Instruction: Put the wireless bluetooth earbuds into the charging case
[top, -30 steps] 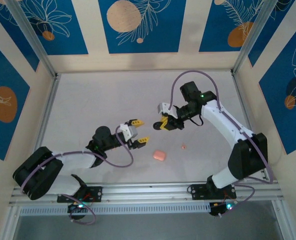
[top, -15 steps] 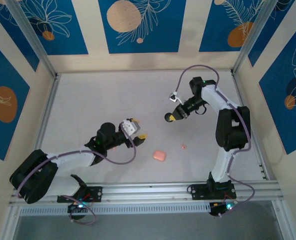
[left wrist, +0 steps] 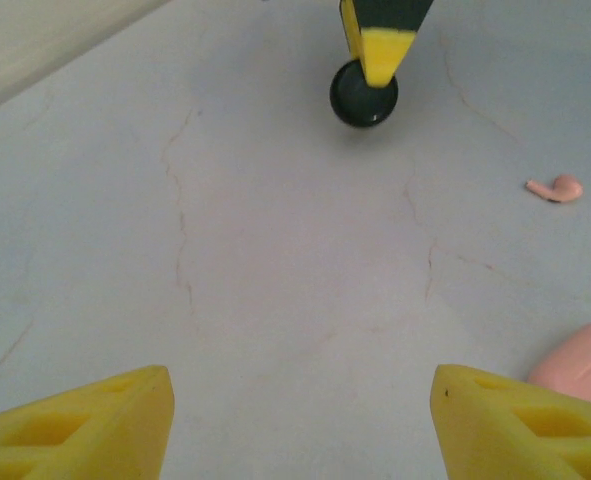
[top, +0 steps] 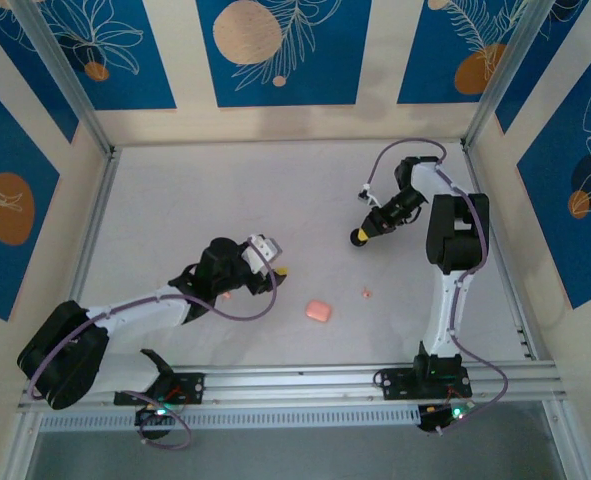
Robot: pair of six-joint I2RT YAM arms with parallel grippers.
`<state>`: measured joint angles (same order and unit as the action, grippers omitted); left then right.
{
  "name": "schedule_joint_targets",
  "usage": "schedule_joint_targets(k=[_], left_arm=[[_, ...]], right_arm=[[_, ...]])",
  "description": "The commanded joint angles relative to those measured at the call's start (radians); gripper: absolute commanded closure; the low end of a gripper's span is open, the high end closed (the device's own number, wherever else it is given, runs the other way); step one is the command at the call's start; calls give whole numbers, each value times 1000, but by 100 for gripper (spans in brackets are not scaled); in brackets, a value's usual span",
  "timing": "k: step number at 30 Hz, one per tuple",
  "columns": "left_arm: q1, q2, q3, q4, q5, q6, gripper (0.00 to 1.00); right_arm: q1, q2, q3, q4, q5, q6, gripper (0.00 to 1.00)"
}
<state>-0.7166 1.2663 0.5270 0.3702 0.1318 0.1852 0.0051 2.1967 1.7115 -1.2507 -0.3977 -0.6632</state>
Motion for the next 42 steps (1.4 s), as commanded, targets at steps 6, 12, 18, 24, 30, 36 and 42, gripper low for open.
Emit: schedule_joint_targets(k=[6,12,18,24,30,36,42], left_arm=[[-14,30,78,-67,-1,-27,33],[-18,39,102,-90,4,-25,32],[-26,33,106,-93,23,-20,32],[-34,20,131,-157,12,-20,32],[-57,12,202,-311,-29,-89,34],[-94,4,300,-490,-99,-223,36],[-167,70,466,-740,-186,-390,38]], right_arm=[[-32,91,80,-109,42,-17,92],[-43,112,105,-121,49,-16,82],[-43,121,118,-105,78,12,66],[-45,104,130,-69,100,69,55],[-42,30,117,-32,94,97,52],[-30,-137,21,84,97,144,49],[-13,-415,-257,398,15,360,45]])
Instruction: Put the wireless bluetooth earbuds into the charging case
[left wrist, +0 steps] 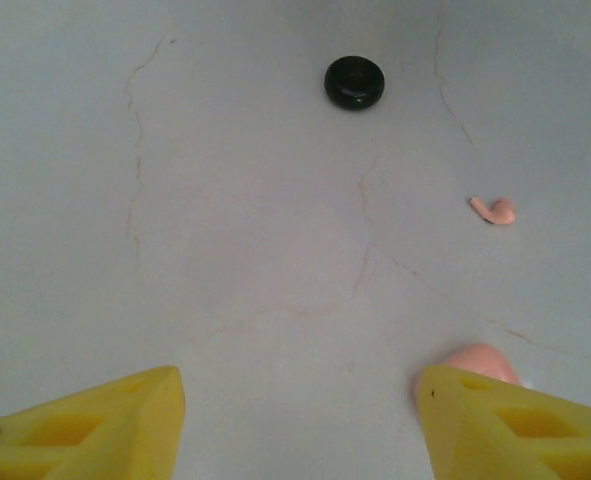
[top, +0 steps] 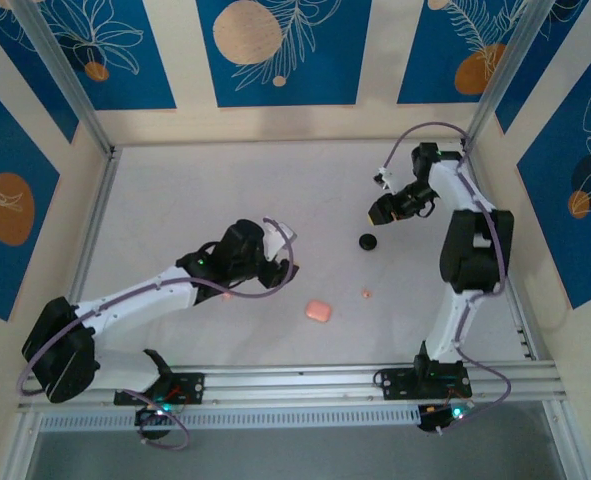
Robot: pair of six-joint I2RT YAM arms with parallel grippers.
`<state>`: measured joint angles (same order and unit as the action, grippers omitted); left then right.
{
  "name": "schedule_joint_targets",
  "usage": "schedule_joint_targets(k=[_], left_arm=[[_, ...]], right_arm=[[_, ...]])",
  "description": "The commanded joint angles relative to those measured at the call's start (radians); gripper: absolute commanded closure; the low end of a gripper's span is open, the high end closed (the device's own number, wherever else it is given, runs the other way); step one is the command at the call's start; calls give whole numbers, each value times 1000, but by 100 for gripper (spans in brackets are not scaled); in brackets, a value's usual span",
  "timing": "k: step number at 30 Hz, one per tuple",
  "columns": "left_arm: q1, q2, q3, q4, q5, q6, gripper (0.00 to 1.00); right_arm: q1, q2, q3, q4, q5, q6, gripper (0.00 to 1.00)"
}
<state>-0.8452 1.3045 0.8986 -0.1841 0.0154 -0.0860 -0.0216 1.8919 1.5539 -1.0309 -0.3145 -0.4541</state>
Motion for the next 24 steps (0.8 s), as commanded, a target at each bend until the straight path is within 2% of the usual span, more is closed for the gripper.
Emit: schedule_joint_targets(k=[1,3,6,14,18,24], left_arm=[[-50,55,131,-236,-87,-144,38],[-78,115,219,-355,-111,-217,37],[-115,207,327,-481,-110,-313,37],[-222,511,624,-730,-81,-431,34],[-252,638,737,-823,-86,-480,34],[-262,733,786,-840,-46,-541,33]], right_arm=[[16,-153,-148,235,-75,198,45],[21,-243,-261,364,-70,335,45],[32,-355,-404,500,-104,451,44],[43,-640,-652,638,-49,693,41],[40,-774,-743,654,-42,740,39],[37,-896,-826,645,-39,758,39]])
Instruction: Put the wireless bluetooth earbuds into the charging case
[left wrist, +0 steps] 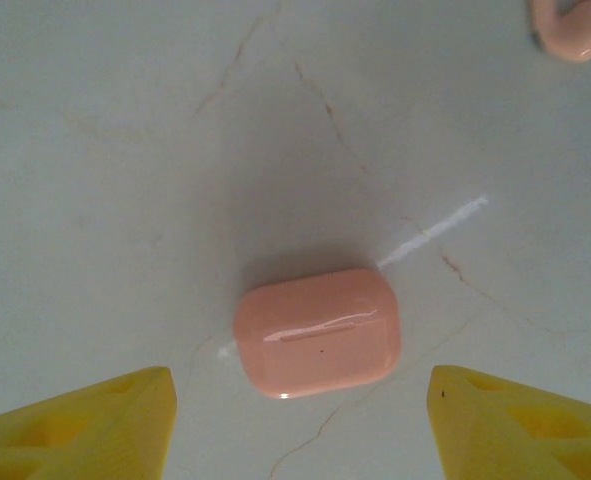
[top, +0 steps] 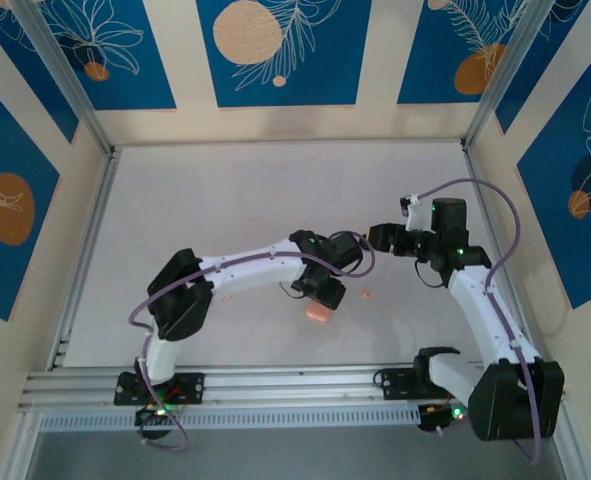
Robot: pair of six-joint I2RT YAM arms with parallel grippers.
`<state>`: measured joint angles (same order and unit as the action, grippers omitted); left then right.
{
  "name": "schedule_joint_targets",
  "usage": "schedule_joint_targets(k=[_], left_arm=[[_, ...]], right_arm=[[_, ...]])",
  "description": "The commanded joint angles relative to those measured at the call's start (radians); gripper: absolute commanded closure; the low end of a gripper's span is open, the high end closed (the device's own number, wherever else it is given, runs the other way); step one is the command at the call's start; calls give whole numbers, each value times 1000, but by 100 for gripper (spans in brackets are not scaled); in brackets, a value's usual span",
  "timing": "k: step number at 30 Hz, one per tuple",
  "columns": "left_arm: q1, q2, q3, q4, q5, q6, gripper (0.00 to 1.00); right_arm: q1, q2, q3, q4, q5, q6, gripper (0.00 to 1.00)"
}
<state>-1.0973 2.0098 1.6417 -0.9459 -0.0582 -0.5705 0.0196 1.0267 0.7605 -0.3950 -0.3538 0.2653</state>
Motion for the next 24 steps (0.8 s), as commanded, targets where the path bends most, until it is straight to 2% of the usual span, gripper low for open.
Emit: schedule_joint_targets(k=[1,10,24], left_arm=[[-12,41,46,-80,36,-62,33],[-32,118,67,-87,76,-90,32],[-32,199,111,-126,69,-92,33]], right_arm=[[-4,-38,-39,6,-4,40,39],[-4,-31,-79,21,-46,37,39],[-3,-34,-78,13,-65,1,40]])
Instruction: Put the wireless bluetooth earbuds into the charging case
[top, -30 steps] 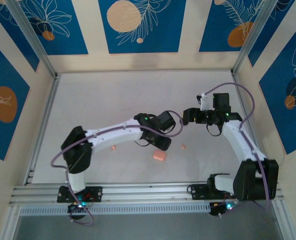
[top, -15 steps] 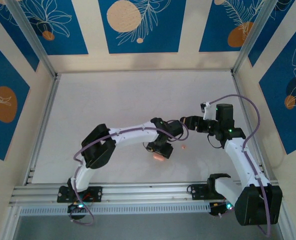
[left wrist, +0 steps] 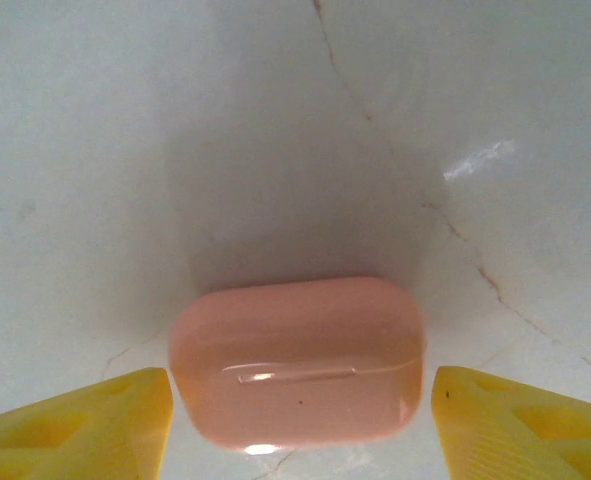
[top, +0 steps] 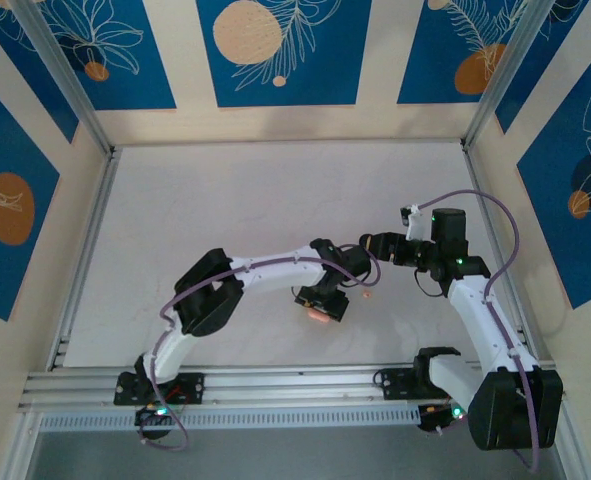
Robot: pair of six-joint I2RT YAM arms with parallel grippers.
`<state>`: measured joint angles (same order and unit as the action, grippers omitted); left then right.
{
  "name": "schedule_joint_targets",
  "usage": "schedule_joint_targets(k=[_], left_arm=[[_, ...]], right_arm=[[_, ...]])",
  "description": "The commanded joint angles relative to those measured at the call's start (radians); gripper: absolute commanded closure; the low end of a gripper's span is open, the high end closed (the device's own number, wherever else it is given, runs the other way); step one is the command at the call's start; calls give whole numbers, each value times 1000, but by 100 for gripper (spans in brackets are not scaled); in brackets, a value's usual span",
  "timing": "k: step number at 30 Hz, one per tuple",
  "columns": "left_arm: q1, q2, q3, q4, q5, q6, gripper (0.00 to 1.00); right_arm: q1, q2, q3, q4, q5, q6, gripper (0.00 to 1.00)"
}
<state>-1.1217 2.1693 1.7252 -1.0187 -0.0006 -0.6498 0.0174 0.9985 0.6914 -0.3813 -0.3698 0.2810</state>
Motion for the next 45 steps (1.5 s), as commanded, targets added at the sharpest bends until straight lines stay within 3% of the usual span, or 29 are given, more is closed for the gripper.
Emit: schedule_joint_targets(k=[1,19,28,36,45], left_arm=[[-7,41,28,-56,9,-12,34],[-8,65,25,-75,-7,-2,28],[-7,17,-7,-54,-50,51,38],[-2,-148,-194,108,-132,207,47],[12,-448,-566,533,-120,531,50]], right_arm=[[-1,-8,-10,-3,-49,-17,40],[0,-75,-12,-43,-42,-37,41],[-1,-99,-14,-54,-66,-15,42],[-7,-113,-28,-107,-69,29,45],[-15,-44,-2,-195,-179,39,45]])
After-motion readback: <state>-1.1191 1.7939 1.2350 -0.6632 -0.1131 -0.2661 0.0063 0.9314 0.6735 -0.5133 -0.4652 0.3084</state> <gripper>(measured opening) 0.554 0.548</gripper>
